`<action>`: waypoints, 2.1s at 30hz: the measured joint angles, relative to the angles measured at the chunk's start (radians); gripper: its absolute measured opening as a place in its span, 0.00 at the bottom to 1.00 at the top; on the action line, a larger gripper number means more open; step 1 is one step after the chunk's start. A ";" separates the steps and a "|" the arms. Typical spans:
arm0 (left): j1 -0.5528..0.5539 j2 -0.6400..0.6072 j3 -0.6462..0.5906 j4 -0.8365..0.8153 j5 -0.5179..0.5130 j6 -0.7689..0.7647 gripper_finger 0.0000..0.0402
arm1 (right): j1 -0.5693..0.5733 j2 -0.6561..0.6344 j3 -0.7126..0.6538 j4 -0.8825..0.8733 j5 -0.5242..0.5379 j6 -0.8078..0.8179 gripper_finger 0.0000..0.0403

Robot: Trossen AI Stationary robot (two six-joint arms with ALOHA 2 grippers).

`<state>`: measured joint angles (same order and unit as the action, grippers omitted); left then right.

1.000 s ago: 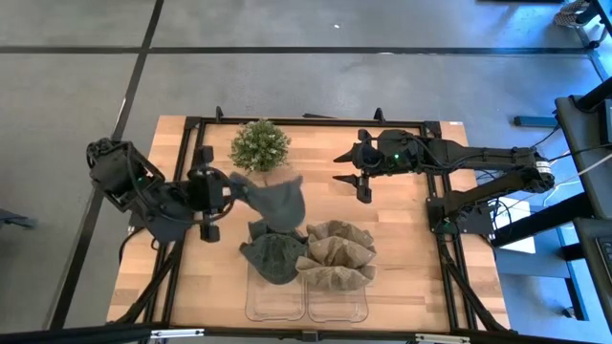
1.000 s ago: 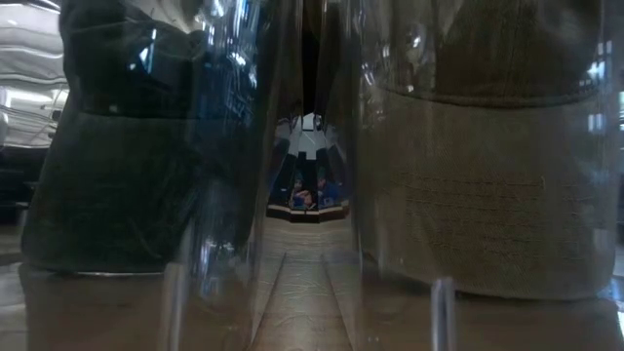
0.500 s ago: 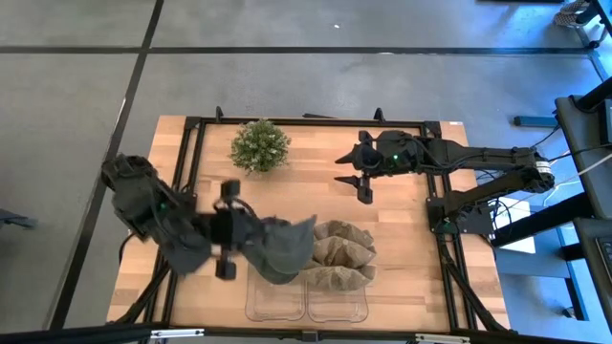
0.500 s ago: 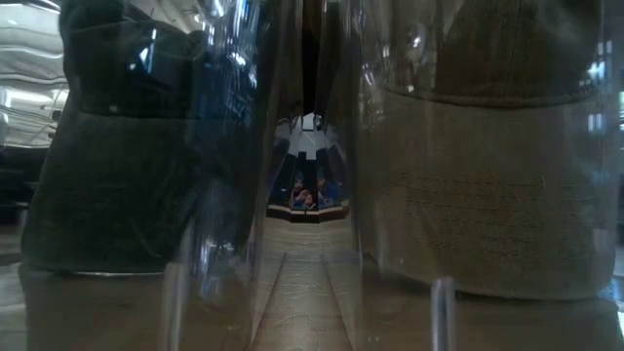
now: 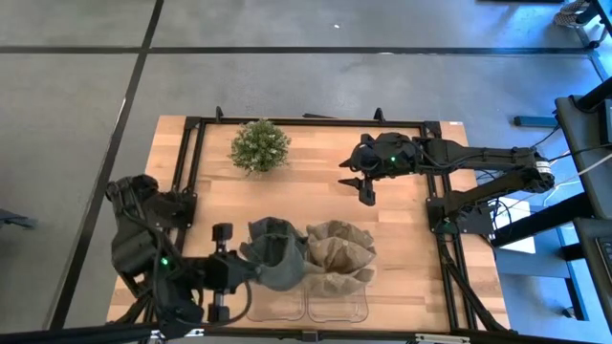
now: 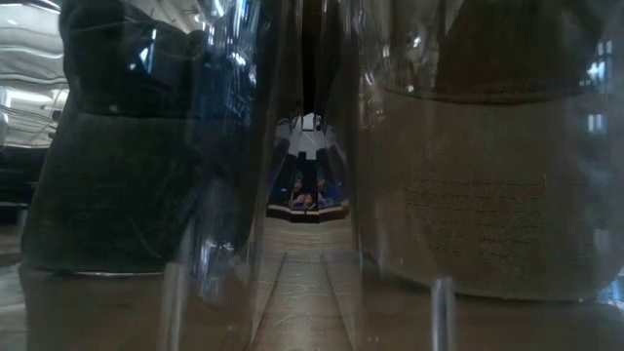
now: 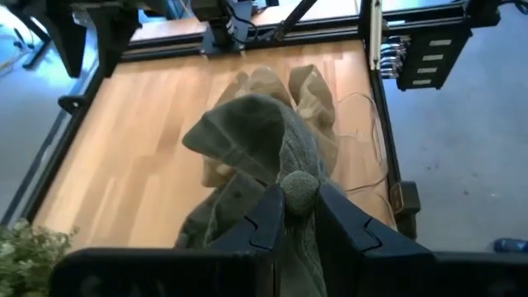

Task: Pick & Place hat
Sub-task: Put the black cap into the left transparent bin

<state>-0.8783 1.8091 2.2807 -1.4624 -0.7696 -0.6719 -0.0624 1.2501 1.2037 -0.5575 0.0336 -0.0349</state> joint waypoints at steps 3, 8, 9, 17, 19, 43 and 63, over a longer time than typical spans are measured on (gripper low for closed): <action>0.005 0.017 0.000 0.000 0.026 -0.039 0.10 | 0.000 0.000 0.000 -0.004 0.000 0.006 0.54; 0.006 0.018 0.000 0.013 0.034 -0.050 0.10 | 0.000 0.000 0.000 -0.018 -0.001 0.032 0.54; 0.004 0.010 0.000 0.032 0.036 -0.050 0.10 | 0.000 0.000 0.000 -0.022 0.000 0.032 0.54; -0.013 -0.013 0.033 0.131 0.172 0.001 0.10 | 0.000 0.000 0.000 -0.072 0.000 0.032 0.54; -0.013 -0.013 0.033 0.137 0.210 -0.001 0.10 | 0.000 0.000 0.000 -0.073 0.000 0.032 0.54; 0.115 0.154 0.034 -0.024 0.374 -0.045 0.10 | 0.000 0.000 0.000 -0.072 0.000 0.031 0.54; 0.128 0.032 0.035 -0.080 0.427 -0.056 0.10 | 0.000 0.000 0.000 -0.074 0.000 0.023 0.54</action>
<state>-0.7506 1.8411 2.3154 -1.5419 -0.3423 -0.7275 -0.0620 1.2503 1.2037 -0.6315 0.0334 -0.0116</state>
